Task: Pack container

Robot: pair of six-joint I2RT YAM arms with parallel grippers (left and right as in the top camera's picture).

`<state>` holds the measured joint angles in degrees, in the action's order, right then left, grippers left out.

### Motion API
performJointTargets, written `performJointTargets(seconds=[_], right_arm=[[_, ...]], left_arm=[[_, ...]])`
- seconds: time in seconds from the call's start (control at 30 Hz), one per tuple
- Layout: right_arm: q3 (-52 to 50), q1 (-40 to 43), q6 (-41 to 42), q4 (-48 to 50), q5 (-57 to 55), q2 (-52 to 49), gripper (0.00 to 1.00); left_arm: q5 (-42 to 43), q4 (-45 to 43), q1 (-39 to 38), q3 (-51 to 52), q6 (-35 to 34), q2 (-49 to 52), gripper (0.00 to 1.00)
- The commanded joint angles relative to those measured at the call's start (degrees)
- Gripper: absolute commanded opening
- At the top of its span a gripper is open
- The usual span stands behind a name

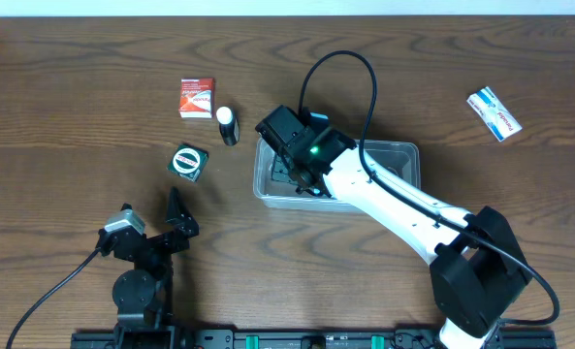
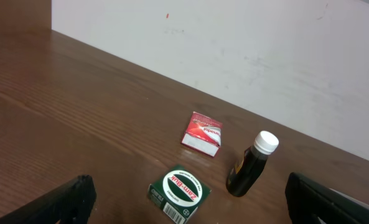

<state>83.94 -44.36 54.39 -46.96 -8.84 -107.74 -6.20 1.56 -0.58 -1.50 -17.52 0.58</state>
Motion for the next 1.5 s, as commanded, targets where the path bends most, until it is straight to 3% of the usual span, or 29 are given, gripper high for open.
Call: performJointTargets(seconds=[0.0, 0.3, 0.8, 1.0, 1.17, 1.47], right_arm=[[0.70, 0.57, -0.87, -1.38, -1.27, 0.22, 0.61], [0.70, 0.52, -4.33, -4.59, -1.03, 0.22, 0.61], [0.81, 0.59, -16.22, -4.94, -1.27, 0.28, 0.73], [4.39, 0.85, -21.84, -5.33, -1.20, 0.39, 0.76], [9.68, 1.16, -22.32, -11.19, -1.25, 0.39, 0.76], [15.06, 1.62, -20.98, -27.82, 0.37, 1.73, 0.55]], left_arm=[[-0.70, 2.08, 0.24, 1.27, 0.98, -0.35, 0.98], [-0.70, 2.08, 0.24, 1.27, 0.98, -0.35, 0.98], [-0.70, 2.05, 0.24, 1.27, 1.01, -0.35, 0.98], [-0.70, 2.08, 0.24, 1.27, 1.01, -0.35, 0.98], [-0.70, 2.05, 0.24, 1.27, 1.01, -0.35, 0.98], [-0.70, 2.08, 0.24, 1.27, 0.98, -0.35, 0.98]])
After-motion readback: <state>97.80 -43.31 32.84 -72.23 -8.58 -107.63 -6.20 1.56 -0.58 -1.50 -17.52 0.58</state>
